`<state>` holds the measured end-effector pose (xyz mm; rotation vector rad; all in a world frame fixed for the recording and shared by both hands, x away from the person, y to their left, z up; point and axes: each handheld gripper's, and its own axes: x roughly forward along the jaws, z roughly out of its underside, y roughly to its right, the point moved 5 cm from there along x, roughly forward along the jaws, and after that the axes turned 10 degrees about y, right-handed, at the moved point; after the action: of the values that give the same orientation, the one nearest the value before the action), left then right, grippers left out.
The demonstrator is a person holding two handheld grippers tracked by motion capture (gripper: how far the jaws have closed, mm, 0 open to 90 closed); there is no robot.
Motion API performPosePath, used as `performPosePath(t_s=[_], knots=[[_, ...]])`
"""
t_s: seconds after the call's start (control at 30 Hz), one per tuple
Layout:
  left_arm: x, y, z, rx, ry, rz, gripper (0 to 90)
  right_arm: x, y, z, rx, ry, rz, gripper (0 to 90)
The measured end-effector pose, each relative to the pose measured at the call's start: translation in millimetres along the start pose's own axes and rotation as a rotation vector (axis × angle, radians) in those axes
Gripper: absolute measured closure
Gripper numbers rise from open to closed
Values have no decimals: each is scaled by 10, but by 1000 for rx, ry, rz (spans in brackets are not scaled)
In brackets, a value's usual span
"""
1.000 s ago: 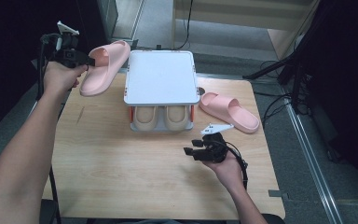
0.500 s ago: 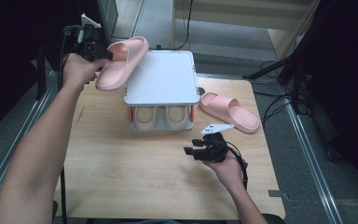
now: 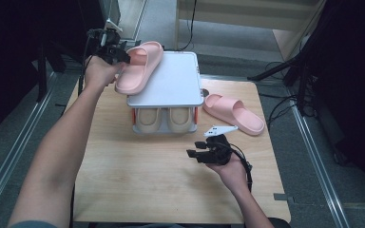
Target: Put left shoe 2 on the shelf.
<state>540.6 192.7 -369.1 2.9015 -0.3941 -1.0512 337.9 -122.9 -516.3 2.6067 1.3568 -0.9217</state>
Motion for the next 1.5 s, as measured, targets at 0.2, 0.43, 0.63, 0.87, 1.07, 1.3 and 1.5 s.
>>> performPosePath(t_s=[0.2, 0.43, 0.63, 0.87, 1.07, 1.3, 1.5], knots=[[7, 149, 25, 92, -17, -19, 756, 1, -3, -2, -6, 3, -1, 502], [-40, 221, 47, 61, -36, 32, 711, 17, -7, 2, -7, -3, -1, 502], [-76, 286, 65, 68, -42, 50, 706, 21, -3, 2, -7, -3, 0, 502], [-72, 340, 148, 72, -46, 73, 624, 17, -3, 1, -8, -1, 1, 502], [-163, 286, 158, 63, -16, 106, 527, -12, 25, -13, 24, 16, -12, 511], [-351, 159, 216, 51, 18, 152, 478, -82, 134, -39, 39, 49, 2, 517], [-560, 11, 371, 52, 51, 177, 429, -149, 302, -76, 24, 71, 24, 527]])
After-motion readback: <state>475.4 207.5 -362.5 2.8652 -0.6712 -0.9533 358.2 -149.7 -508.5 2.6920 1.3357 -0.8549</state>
